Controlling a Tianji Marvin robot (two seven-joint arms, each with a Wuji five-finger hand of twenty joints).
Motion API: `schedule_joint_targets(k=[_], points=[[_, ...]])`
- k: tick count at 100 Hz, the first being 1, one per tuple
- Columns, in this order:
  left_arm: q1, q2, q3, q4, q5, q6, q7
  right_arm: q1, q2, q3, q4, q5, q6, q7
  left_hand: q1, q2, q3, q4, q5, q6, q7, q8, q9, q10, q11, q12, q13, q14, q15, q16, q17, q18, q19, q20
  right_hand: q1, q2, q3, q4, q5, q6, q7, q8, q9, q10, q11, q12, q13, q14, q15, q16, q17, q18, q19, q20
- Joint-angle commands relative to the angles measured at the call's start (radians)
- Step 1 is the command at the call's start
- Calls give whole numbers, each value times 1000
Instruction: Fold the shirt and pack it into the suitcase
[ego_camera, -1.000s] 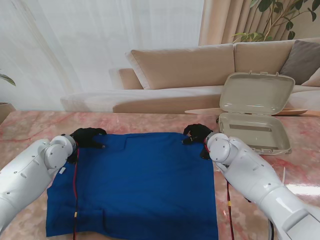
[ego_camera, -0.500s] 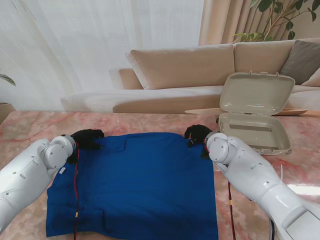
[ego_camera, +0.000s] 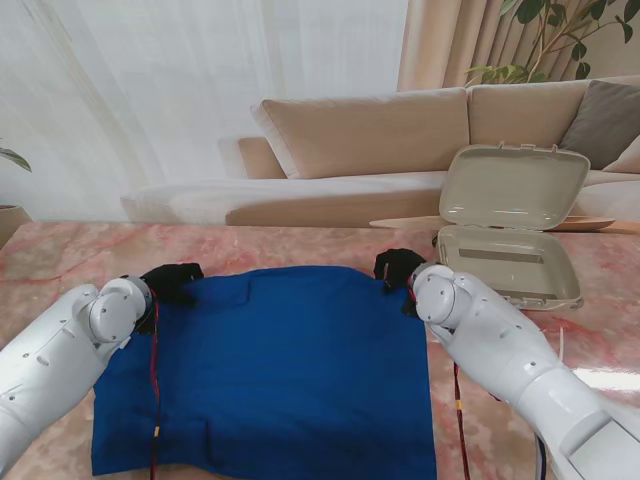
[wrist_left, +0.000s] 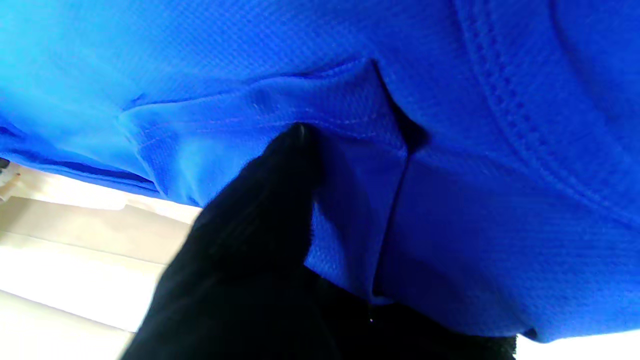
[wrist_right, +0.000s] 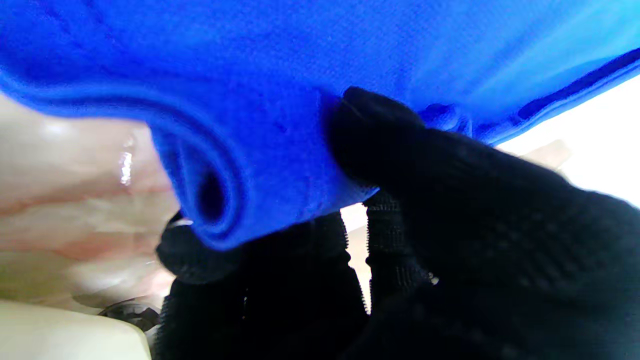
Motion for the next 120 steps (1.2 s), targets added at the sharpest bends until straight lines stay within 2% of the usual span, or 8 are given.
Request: schedule_joint_targets(k=[1,15,28,38,67,120], points=[[15,-4,-4,-7,-2,9,-9,-6,-3,9,-2,10,9,9,66,-7,-11,-12,-19,-32,57,39,33,9,5,-1,48,-15,73,27,20,-2,72,29,67,-41,68,-53,47,-43,62,8,37,-22,39,29,66,55,39,31,40,-59,87,32],[31,-7,-32,-35,-23,42,-19,-13,0,25,-15,10,0,9,82,-6,42,-1,-10,-52,144,92,50,1,53,7,70,-8,115,47,43,-5,95,43,81,-86,110,-42,84,-54,94,24,75,-36,45,42,91,82,41,58,64,-36,82,57],[43,-13,-59,-59,-50,73,-21,-21,4,44,-30,6,-5,4,42,-42,192,-4,21,-71,212,135,72,-2,97,1,90,11,152,64,61,-5,115,63,96,-130,147,-22,108,-62,115,51,99,-47,50,52,112,95,28,67,88,-17,68,87],[49,-17,-76,-71,-64,88,-18,-32,3,66,-49,6,-1,-12,44,-57,231,-3,42,-78,233,150,80,7,102,1,96,26,163,69,65,-5,122,69,102,-159,170,-8,125,-68,126,70,116,-52,52,56,130,108,19,60,106,-4,57,114],[41,-25,-97,-76,-74,102,11,-33,0,96,-78,5,5,-36,51,-55,238,-10,52,-89,234,148,75,5,101,2,85,35,158,69,49,-4,113,71,111,-170,189,-6,140,-78,146,94,128,-67,56,65,136,113,14,51,114,6,46,144],[-40,-58,-88,6,-121,130,112,35,-36,87,-35,44,39,-92,94,-17,159,-17,28,-92,238,145,48,-9,91,7,57,32,135,64,17,-13,82,72,113,-164,200,-8,142,-88,160,114,129,-78,60,78,138,109,12,40,120,5,36,172]])
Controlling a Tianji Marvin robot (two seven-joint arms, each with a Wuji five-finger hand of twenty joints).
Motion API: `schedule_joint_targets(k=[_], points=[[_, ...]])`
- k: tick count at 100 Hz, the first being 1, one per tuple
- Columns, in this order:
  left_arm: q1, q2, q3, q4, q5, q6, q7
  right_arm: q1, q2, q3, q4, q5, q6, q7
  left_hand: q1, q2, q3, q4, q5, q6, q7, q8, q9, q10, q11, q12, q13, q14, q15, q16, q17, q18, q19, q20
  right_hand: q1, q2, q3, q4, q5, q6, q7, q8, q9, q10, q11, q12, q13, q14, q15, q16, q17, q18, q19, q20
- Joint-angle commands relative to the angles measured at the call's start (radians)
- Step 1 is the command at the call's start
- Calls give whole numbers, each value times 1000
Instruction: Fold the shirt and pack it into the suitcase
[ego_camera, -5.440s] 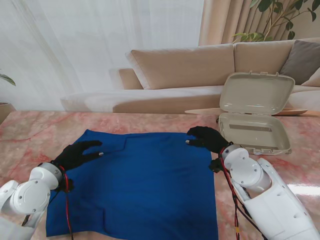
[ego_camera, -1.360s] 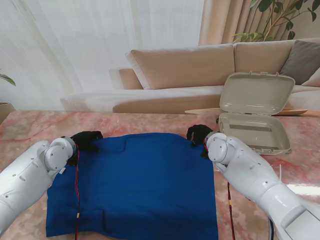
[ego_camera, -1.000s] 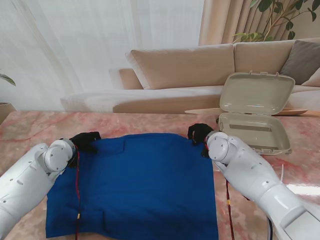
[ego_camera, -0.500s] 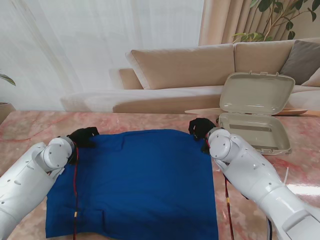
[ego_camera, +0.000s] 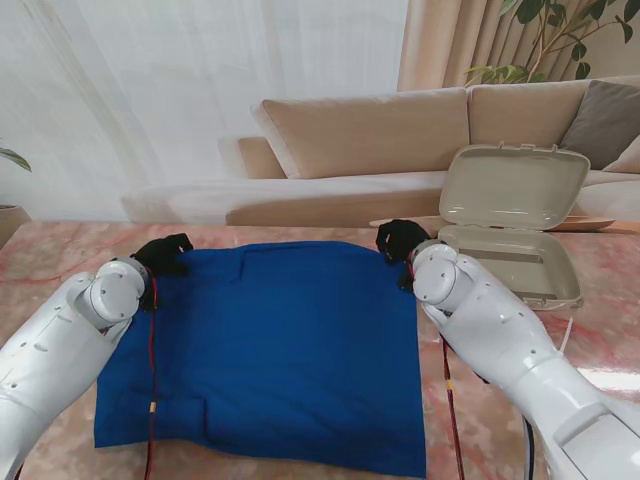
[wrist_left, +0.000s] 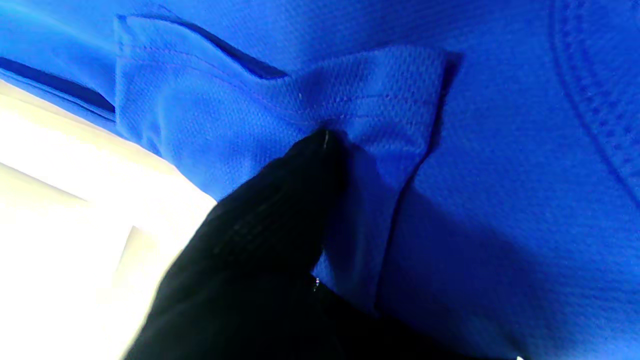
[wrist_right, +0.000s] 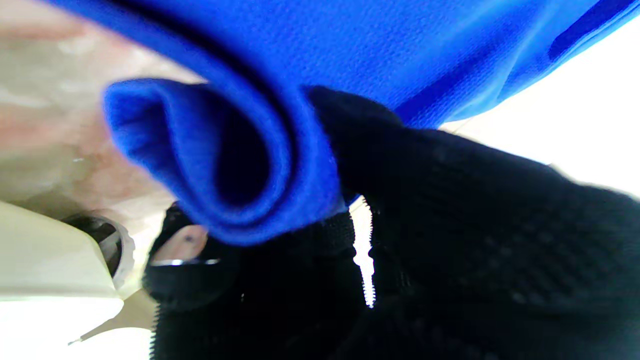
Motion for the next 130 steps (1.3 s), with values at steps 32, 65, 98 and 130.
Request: schedule_joint_targets(k=[32,65,98,130], points=[[7,-12,-32,-40,-17,7,38,-11,-6,59,-43,-12,15,-51,73,35,-16,-6,-17,-31,32,21,1,-29,37,12,5,29,42,12,-21,-10,20,19,61,-30,95,-4,30,-46,44,22,15,-25,39,24,48,78,20,0,40,-49,19,53],[121,4,-117,-169,36,-11,31,-128,31,154,-165,-74,-42,-59,83,38,-34,-8,-17,-31,32,20,1,-29,37,11,2,35,36,10,-24,-6,18,19,62,-31,97,-5,32,-47,44,23,16,-24,40,24,46,81,22,-4,41,-49,14,63],[259,20,-225,-314,74,-10,-7,-249,52,236,-285,-105,-85,-61,104,60,-65,-6,-22,-48,24,24,-20,-34,35,36,-20,37,28,14,-48,1,6,22,64,-33,94,-5,32,-46,43,24,14,-27,38,24,44,81,23,-5,40,-49,11,70],[390,20,-305,-459,81,-15,-9,-358,68,299,-411,-139,-136,-61,108,52,-71,-8,-13,-52,17,30,-7,-34,29,38,-12,42,24,14,-43,9,5,27,66,-38,92,-4,32,-46,43,25,17,-22,34,22,45,84,23,-5,38,-47,9,76]])
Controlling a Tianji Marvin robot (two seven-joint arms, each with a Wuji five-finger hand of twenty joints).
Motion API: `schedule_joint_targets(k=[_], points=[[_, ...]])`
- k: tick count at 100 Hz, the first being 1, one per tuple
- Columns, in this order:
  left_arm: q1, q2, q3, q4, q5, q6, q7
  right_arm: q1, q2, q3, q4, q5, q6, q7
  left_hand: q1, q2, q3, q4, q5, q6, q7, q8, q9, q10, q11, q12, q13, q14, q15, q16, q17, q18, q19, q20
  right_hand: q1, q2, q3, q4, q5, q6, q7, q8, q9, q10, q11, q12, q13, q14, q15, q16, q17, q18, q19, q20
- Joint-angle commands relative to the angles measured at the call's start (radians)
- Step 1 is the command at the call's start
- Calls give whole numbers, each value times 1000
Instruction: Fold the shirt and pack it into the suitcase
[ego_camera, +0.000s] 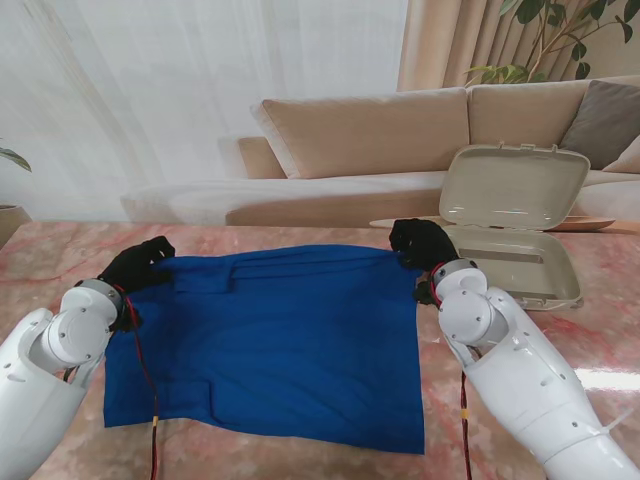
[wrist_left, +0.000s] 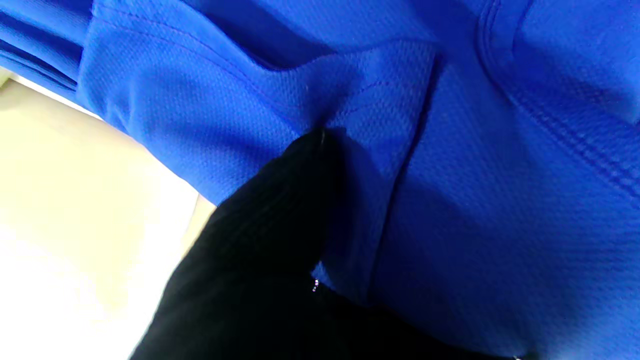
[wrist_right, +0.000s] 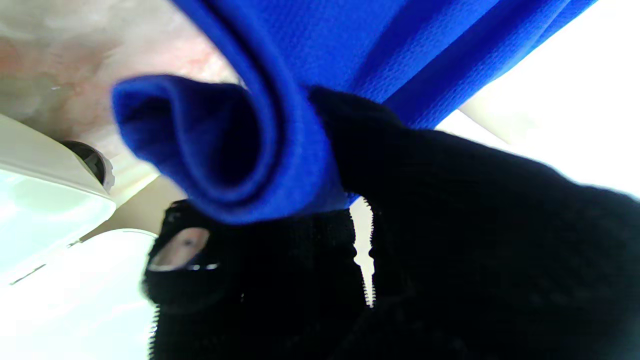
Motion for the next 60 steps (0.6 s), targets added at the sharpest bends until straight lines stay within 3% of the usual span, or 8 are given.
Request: schedule_joint_targets(k=[1,31,60], points=[[29,5,-7,-17,5,-2,3,-30,7,9,-20,-4,-8,11,89,30,2,-7,-12,-37,12,21,1,-28,29,24,-5,42,24,13,-8,9,7,26,65,-33,83,-1,30,-34,39,19,15,-19,28,19,45,84,23,-5,35,-47,12,38],[148,-2,-50,-153,-17,13,13,-143,21,78,-138,-29,-41,20,92,23,2,-12,1,-35,3,21,11,-24,22,25,1,51,21,13,-6,19,8,29,67,-42,84,-1,42,-31,25,12,27,-15,20,19,52,89,21,-2,37,-40,11,49],[256,-4,-108,-258,22,38,22,-237,28,123,-203,-31,-77,34,95,23,-1,-16,3,-34,-1,24,12,-25,18,29,-2,51,16,12,-10,25,3,30,70,-50,83,-2,51,-29,16,10,31,-16,14,23,56,92,17,0,39,-37,8,56]])
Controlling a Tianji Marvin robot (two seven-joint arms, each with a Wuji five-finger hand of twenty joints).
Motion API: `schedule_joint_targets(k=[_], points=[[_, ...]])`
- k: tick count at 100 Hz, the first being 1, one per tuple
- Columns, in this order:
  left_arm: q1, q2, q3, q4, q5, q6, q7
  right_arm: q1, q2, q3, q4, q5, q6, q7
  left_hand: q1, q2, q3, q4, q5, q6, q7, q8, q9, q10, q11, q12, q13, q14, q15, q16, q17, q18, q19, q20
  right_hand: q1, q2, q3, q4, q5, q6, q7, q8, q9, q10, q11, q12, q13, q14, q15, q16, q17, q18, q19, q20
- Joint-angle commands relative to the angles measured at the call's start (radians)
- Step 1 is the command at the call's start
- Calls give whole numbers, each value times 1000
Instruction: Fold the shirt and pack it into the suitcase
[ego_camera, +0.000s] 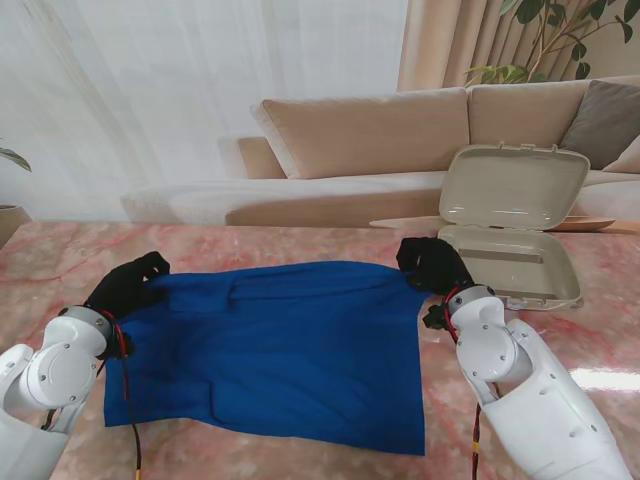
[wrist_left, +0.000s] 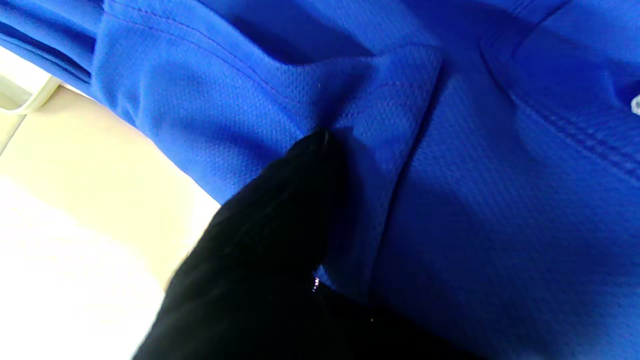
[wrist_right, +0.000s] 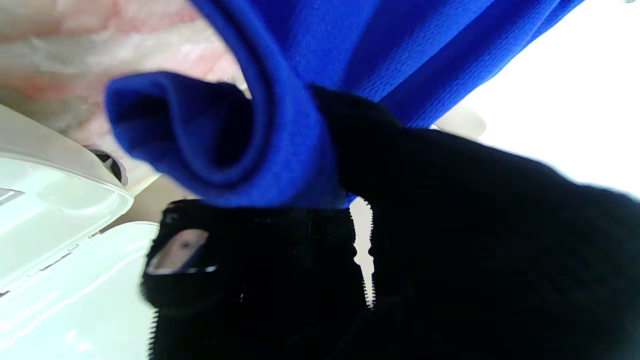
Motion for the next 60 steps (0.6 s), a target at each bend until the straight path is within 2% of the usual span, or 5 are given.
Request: schedule_joint_targets(k=[1,23,60], points=[[27,0,-12,-7,6,11,7,-32,4,3,-9,5,-5,17,83,22,3,-16,3,-33,3,24,12,-25,17,28,-3,39,15,12,-11,18,2,19,59,-37,82,-2,19,-29,16,10,19,-15,14,24,54,82,17,0,33,-50,9,43],[93,-6,-54,-49,29,21,37,-98,9,26,-58,7,-43,29,90,26,-9,-19,4,-34,0,27,13,-25,12,30,-7,37,-3,6,-15,12,-14,10,59,-37,80,-2,20,-29,14,12,20,-15,12,25,53,82,15,1,33,-49,8,47],[172,-16,-77,-68,30,24,85,-207,22,62,-124,4,-116,63,106,31,-60,-16,26,-51,-14,27,7,-23,-20,42,-17,32,-51,-17,-31,16,-39,-27,60,-39,76,0,19,-31,5,14,20,-16,5,28,49,83,11,6,28,-47,3,53]])
